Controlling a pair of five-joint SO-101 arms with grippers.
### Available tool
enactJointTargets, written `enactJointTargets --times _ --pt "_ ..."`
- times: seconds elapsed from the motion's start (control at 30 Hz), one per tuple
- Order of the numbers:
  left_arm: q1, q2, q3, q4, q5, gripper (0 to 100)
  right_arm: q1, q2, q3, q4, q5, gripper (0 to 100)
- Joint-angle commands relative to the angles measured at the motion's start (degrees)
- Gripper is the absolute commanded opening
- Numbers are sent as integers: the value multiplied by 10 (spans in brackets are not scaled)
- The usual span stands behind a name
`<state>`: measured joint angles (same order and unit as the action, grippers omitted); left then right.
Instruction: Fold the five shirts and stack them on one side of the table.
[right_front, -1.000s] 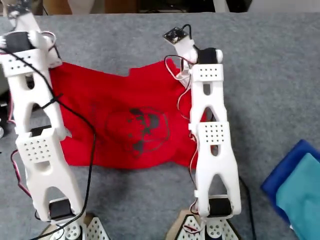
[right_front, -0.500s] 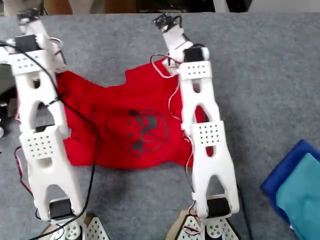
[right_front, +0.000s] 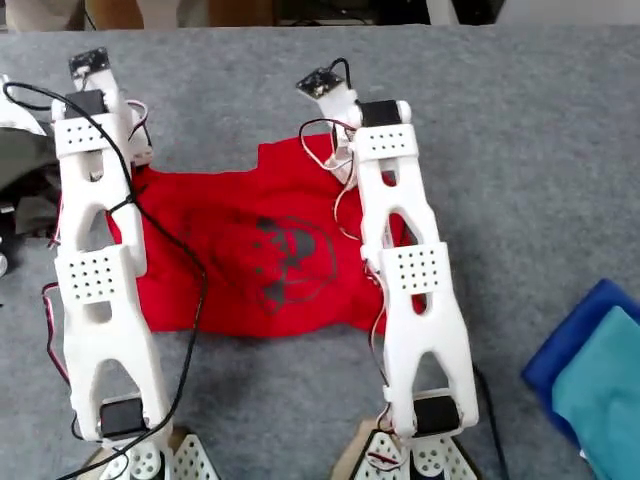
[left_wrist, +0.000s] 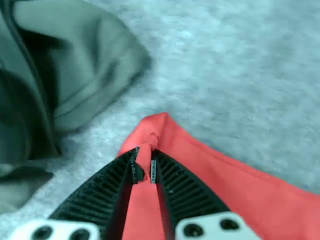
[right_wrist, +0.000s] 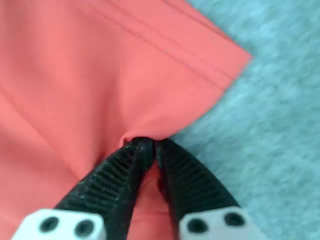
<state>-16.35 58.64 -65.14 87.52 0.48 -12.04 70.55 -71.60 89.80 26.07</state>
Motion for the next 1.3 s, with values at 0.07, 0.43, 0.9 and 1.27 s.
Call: enactJointTargets --times 0.07,0.43,0.9,1.27 --pt "-48 8 -8 -24 4 19 11 -21 -41 78 7 5" --pt "-45 28 -8 -41 4 19 29 -54 -209 121 19 323" --pt "-43 28 -4 -41 -5 19 -29 55 -125 -173 -13 299" --pt "-44 29 -4 -40 -4 19 -7 55 -78 -171 -13 299"
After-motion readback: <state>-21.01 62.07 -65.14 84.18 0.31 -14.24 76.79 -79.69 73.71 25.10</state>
